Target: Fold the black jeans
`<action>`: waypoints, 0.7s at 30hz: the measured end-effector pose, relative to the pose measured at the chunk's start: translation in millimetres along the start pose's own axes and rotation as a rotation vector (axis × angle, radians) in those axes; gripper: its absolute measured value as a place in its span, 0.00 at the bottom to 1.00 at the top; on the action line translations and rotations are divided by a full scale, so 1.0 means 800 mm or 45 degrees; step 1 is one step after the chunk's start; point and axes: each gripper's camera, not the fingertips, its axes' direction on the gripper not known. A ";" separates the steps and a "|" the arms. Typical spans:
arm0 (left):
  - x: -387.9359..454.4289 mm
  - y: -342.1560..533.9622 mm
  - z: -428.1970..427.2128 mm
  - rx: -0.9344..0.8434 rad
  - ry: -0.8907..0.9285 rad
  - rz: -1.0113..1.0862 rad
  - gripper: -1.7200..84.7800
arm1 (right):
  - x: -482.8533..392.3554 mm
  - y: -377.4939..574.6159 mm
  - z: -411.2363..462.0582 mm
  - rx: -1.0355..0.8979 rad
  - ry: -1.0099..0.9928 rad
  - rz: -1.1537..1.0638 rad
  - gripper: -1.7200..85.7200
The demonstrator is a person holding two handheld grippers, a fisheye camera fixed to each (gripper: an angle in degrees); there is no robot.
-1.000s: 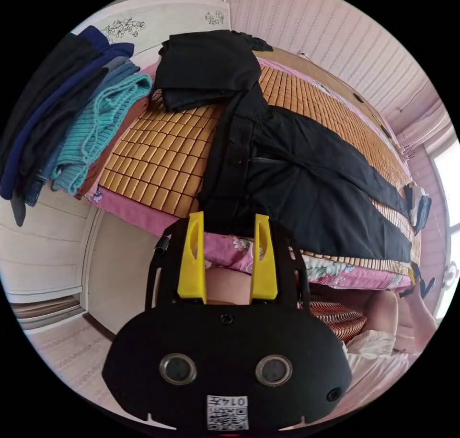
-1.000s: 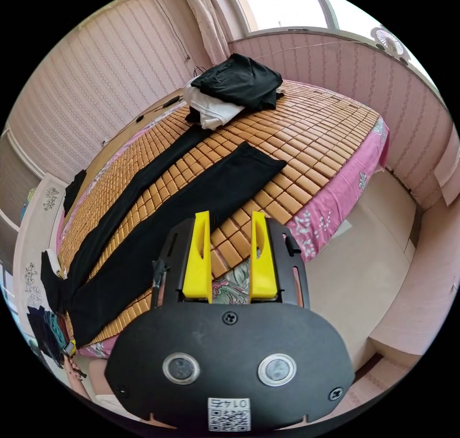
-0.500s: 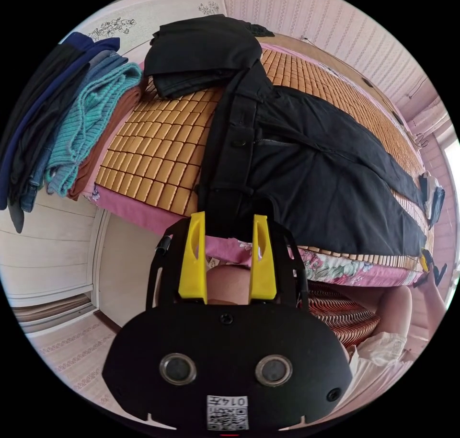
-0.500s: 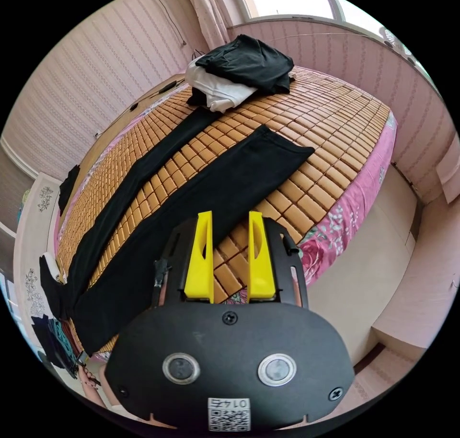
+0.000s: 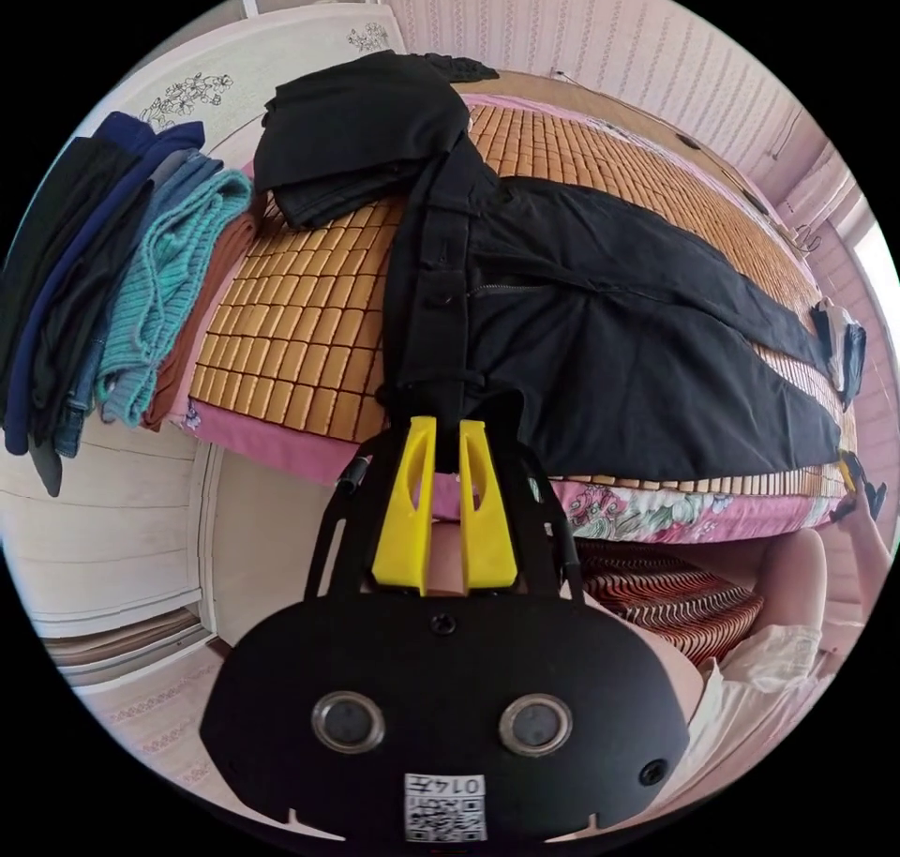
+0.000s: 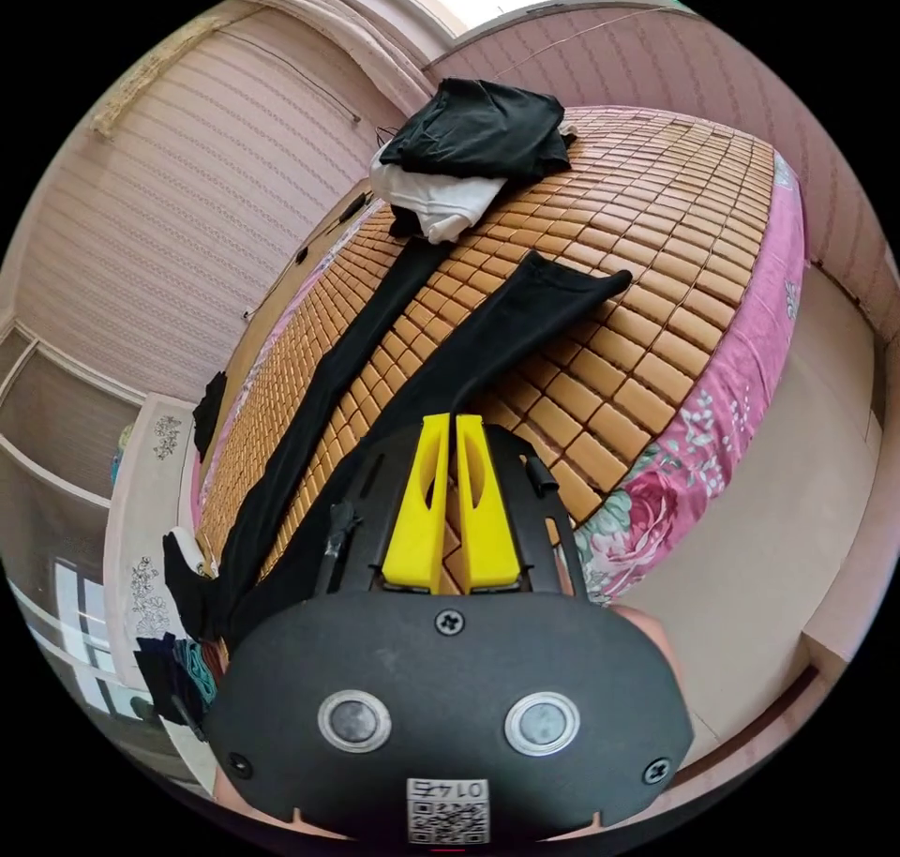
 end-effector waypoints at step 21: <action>0.053 0.007 -0.088 -0.192 -0.294 0.398 0.04 | -0.005 -0.048 -0.083 -0.146 -0.027 -0.413 0.01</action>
